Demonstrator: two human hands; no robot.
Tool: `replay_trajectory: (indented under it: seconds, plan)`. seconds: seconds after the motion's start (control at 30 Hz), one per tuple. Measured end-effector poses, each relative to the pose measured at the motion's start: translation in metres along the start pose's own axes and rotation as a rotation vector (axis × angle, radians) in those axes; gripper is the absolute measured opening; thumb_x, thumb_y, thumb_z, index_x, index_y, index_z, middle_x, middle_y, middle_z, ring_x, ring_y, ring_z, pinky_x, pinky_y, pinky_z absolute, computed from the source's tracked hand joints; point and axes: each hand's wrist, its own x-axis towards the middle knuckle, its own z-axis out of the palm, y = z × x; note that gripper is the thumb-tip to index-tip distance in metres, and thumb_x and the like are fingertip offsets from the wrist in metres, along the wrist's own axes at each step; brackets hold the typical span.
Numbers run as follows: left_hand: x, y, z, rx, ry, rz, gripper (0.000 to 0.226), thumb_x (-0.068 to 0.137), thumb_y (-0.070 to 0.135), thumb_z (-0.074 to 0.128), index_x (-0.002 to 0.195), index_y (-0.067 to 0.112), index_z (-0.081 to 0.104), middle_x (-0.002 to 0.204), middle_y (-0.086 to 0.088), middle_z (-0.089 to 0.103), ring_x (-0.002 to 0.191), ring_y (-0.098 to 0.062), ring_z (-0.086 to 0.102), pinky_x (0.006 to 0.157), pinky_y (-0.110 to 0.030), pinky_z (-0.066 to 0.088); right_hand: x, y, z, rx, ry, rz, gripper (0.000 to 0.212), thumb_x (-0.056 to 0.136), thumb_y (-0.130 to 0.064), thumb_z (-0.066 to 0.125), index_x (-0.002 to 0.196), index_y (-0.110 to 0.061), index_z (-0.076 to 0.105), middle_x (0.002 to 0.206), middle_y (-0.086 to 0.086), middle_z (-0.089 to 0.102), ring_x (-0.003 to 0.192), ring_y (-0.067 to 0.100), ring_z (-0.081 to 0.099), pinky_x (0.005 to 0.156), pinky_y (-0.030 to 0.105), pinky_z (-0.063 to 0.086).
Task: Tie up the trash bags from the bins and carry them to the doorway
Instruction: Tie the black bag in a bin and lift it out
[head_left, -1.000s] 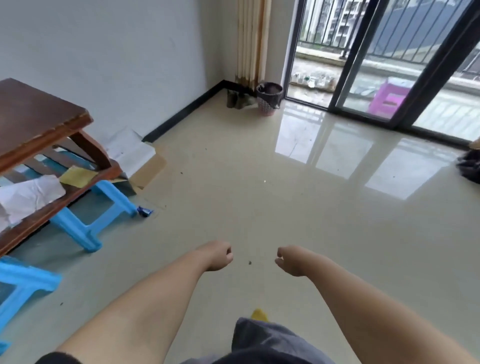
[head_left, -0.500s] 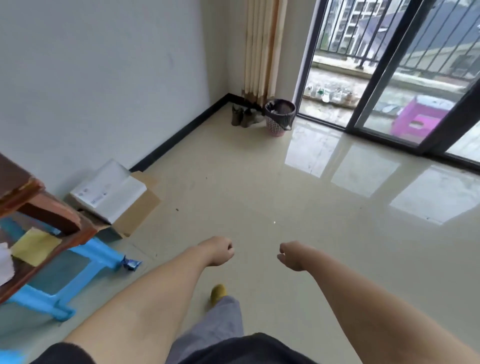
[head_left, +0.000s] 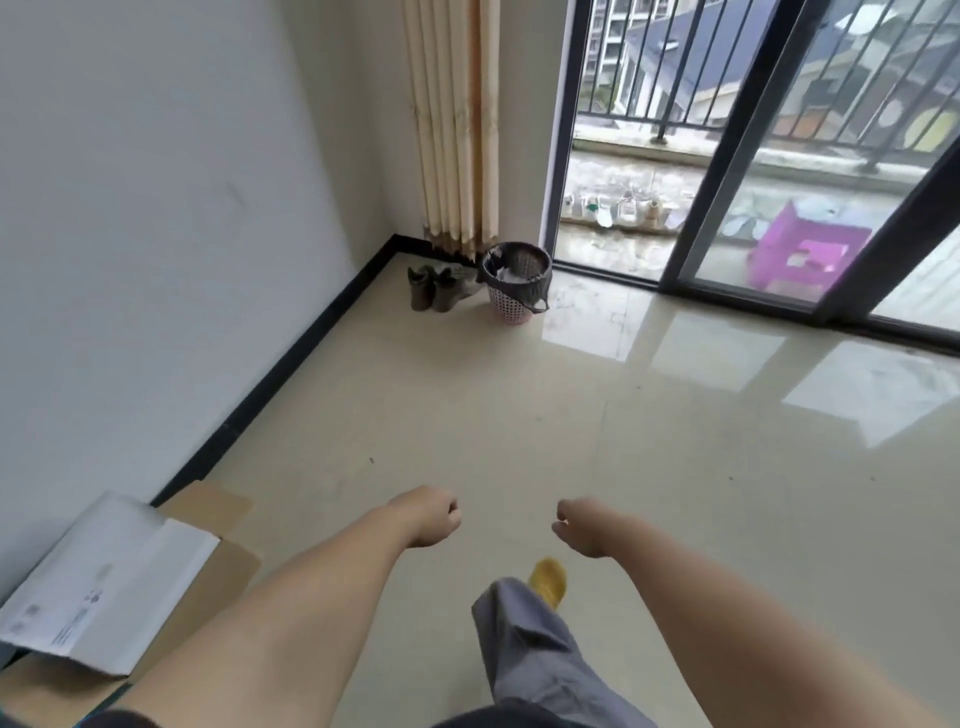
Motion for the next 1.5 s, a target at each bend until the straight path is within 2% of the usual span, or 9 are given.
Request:
replay_trajectory:
  seconds: [0.1, 0.27, 0.37, 0.47, 0.77, 0.93, 1.1, 1.27, 1.5]
  plan:
    - [0.068, 0.002, -0.052, -0.029, 0.023, -0.003, 0.034, 0.096, 0.023, 0.036, 0.112, 0.005, 0.06, 0.122, -0.016, 0.061, 0.11, -0.03, 0.057, 0.085, -0.03, 0.043, 0.055, 0.02, -0.067, -0.011, 0.024, -0.006, 0.045, 0.101, -0.03, 0.03, 0.137, -0.004, 0.041, 0.141, 0.016, 0.045, 0.129, 0.032, 0.044, 0.103, 0.036, 0.037]
    - [0.169, 0.021, -0.138, -0.113, 0.061, -0.018, 0.033, 0.095, 0.024, 0.035, 0.107, 0.005, 0.06, 0.114, -0.016, 0.063, 0.099, -0.029, 0.058, 0.073, -0.029, 0.038, 0.14, 0.062, -0.175, -0.027, 0.053, 0.016, 0.043, 0.101, -0.028, 0.03, 0.134, -0.004, 0.043, 0.139, 0.014, 0.047, 0.126, 0.03, 0.047, 0.101, 0.034, 0.038]
    - [0.217, 0.031, -0.18, -0.143, 0.052, -0.007, 0.034, 0.096, 0.026, 0.036, 0.112, 0.008, 0.06, 0.117, -0.013, 0.062, 0.105, -0.03, 0.058, 0.083, -0.032, 0.045, 0.183, 0.073, -0.221, -0.045, 0.027, 0.031, 0.042, 0.101, -0.029, 0.031, 0.132, -0.004, 0.044, 0.138, 0.014, 0.048, 0.125, 0.03, 0.048, 0.1, 0.033, 0.039]
    - [0.269, 0.024, -0.217, -0.14, 0.029, -0.005, 0.034, 0.096, 0.027, 0.037, 0.113, 0.009, 0.06, 0.12, -0.013, 0.062, 0.109, -0.03, 0.057, 0.089, -0.033, 0.045, 0.227, 0.074, -0.262, -0.044, 0.002, 0.025, 0.044, 0.101, -0.029, 0.031, 0.134, -0.003, 0.043, 0.139, 0.015, 0.047, 0.127, 0.03, 0.046, 0.101, 0.032, 0.038]
    - [0.439, -0.023, -0.359, -0.062, -0.012, 0.079, 0.036, 0.096, 0.029, 0.038, 0.114, 0.009, 0.06, 0.125, -0.011, 0.06, 0.113, -0.029, 0.055, 0.093, -0.032, 0.045, 0.37, 0.076, -0.384, 0.124, 0.045, 0.146, 0.043, 0.1, -0.031, 0.033, 0.132, -0.004, 0.044, 0.137, 0.015, 0.048, 0.125, 0.031, 0.047, 0.099, 0.034, 0.039]
    - [0.512, -0.032, -0.432, -0.037, -0.031, 0.117, 0.035, 0.096, 0.029, 0.036, 0.114, 0.011, 0.059, 0.125, -0.009, 0.059, 0.112, -0.028, 0.054, 0.092, -0.033, 0.044, 0.427, 0.065, -0.443, 0.221, 0.087, 0.157, 0.042, 0.1, -0.031, 0.032, 0.129, -0.004, 0.046, 0.131, 0.018, 0.053, 0.119, 0.033, 0.051, 0.093, 0.034, 0.042]
    - [0.576, -0.021, -0.456, -0.051, -0.109, 0.115, 0.035, 0.096, 0.029, 0.036, 0.113, 0.011, 0.06, 0.122, -0.008, 0.061, 0.109, -0.028, 0.056, 0.092, -0.034, 0.045, 0.479, 0.09, -0.48, 0.227, 0.047, 0.165, 0.043, 0.101, -0.031, 0.032, 0.131, -0.003, 0.044, 0.133, 0.018, 0.052, 0.122, 0.033, 0.05, 0.096, 0.034, 0.041]
    - [0.642, -0.008, -0.463, -0.167, -0.1, 0.061, 0.033, 0.095, 0.027, 0.037, 0.111, 0.01, 0.061, 0.118, -0.007, 0.062, 0.107, -0.027, 0.057, 0.089, -0.033, 0.046, 0.545, 0.138, -0.509, 0.21, 0.008, 0.143, 0.042, 0.1, -0.031, 0.031, 0.13, -0.005, 0.045, 0.133, 0.017, 0.052, 0.121, 0.033, 0.05, 0.095, 0.034, 0.041]
    - [0.792, -0.027, -0.422, -0.289, -0.085, 0.009, 0.03, 0.094, 0.028, 0.039, 0.102, 0.01, 0.062, 0.109, -0.009, 0.066, 0.095, -0.028, 0.059, 0.082, -0.033, 0.047, 0.695, 0.176, -0.498, 0.306, 0.038, 0.148, 0.039, 0.1, -0.026, 0.033, 0.126, -0.001, 0.049, 0.129, 0.019, 0.055, 0.118, 0.033, 0.053, 0.093, 0.034, 0.042]
